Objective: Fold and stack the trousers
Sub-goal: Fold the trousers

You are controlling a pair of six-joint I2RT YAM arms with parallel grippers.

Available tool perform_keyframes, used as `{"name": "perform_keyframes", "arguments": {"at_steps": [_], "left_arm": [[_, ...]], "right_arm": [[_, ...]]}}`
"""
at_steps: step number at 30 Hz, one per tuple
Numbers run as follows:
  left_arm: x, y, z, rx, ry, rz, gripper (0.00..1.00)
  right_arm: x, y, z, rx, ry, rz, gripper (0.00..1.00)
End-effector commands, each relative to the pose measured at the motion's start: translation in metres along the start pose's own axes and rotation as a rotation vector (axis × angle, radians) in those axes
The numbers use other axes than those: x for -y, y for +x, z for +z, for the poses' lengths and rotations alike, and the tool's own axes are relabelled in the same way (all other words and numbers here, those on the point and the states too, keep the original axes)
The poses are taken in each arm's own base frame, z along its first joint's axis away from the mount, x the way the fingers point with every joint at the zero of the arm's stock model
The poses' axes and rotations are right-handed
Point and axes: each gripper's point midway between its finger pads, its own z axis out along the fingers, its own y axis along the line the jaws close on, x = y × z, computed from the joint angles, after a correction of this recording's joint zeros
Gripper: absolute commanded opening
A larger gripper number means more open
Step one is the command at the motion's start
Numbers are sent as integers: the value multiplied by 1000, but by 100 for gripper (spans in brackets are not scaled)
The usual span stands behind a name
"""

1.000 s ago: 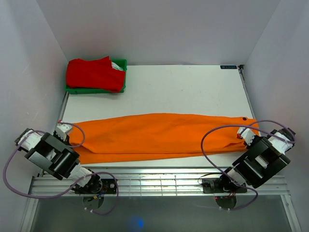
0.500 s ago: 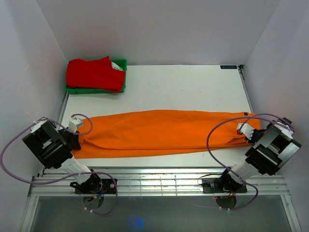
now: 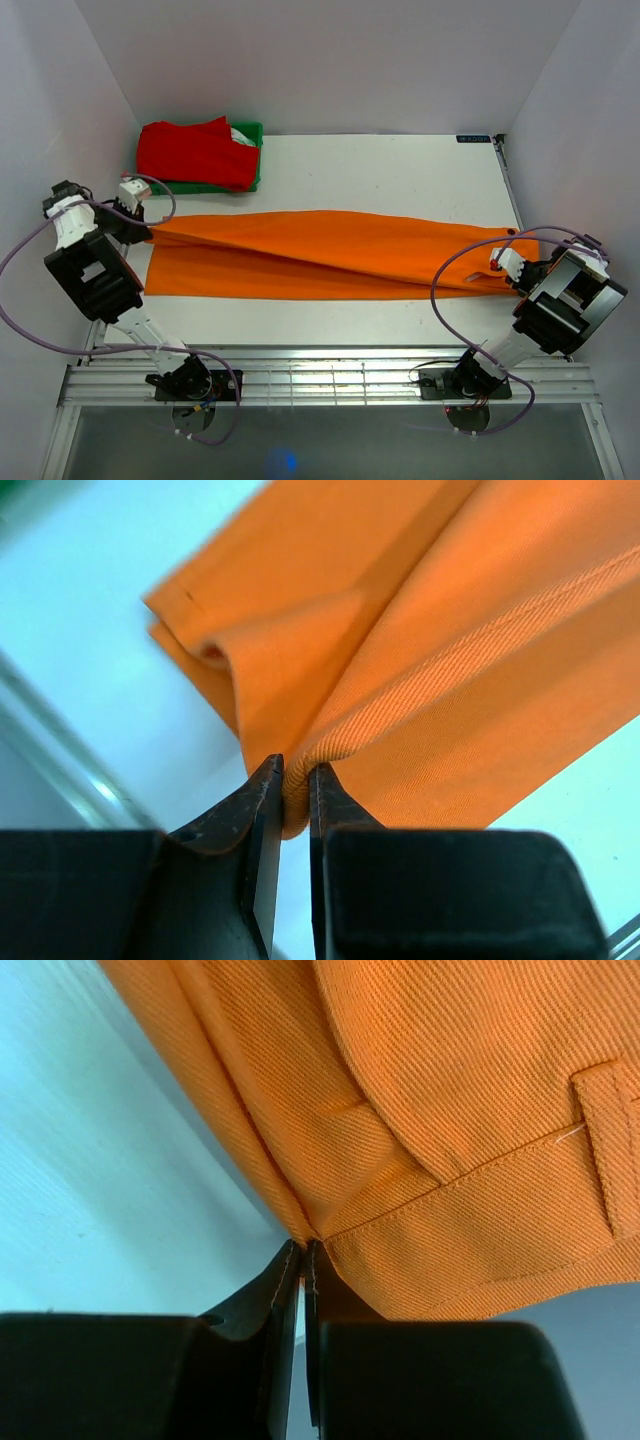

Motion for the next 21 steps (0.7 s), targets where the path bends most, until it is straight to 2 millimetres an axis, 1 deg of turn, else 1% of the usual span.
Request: {"name": "perform_keyframes", "arguments": {"at_steps": [1, 2, 3, 4, 5, 6, 8, 9, 10, 12, 13, 15, 16, 17, 19, 20, 21], "left_arm": [[-40, -53, -80, 124, -210, 212, 0], [-41, -53, -89, 117, -220, 274, 0], [-39, -50, -93, 107, -220, 295, 0], [-32, -43, -94, 96, -202, 299, 0], [-31, -34, -106, 83, -223, 352, 0], [-18, -16, -97, 75, -185, 340, 0], [-8, 18, -93, 13, -165, 332, 0], [-3, 32, -88, -14, -158, 347, 0], [3, 60, -70, -62, -141, 322, 0], [8, 85, -54, -104, -140, 290, 0], [11, 103, -38, -117, -141, 281, 0], [17, 123, -25, -159, -125, 258, 0], [24, 136, -14, -167, -100, 228, 0], [26, 146, -10, -198, -91, 213, 0], [33, 159, -4, -232, -61, 200, 0], [40, 169, -1, -258, -39, 190, 0], [38, 171, -1, -265, -48, 196, 0]], "right_arm": [[19, 22, -14, -96, 42, -13, 8], [20, 23, -15, -98, 44, -12, 8], [21, 23, -16, -99, 46, -13, 8], [21, 22, -16, -97, 45, -10, 8], [22, 23, -19, -98, 47, -7, 8], [22, 23, -19, -98, 47, -7, 8], [20, 22, -19, -95, 43, -9, 8], [19, 22, -19, -97, 42, -15, 8], [19, 22, -18, -100, 41, -19, 8], [14, 23, -15, -107, 30, -35, 8], [12, 26, -14, -124, 25, -44, 8], [14, 30, -13, -144, 33, -57, 8], [15, 32, -13, -153, 31, -54, 8], [16, 33, -13, -152, 30, -45, 8], [19, 33, -15, -152, 35, -24, 8], [20, 34, -14, -149, 34, -19, 8], [18, 33, -14, -149, 29, -13, 8]]}}
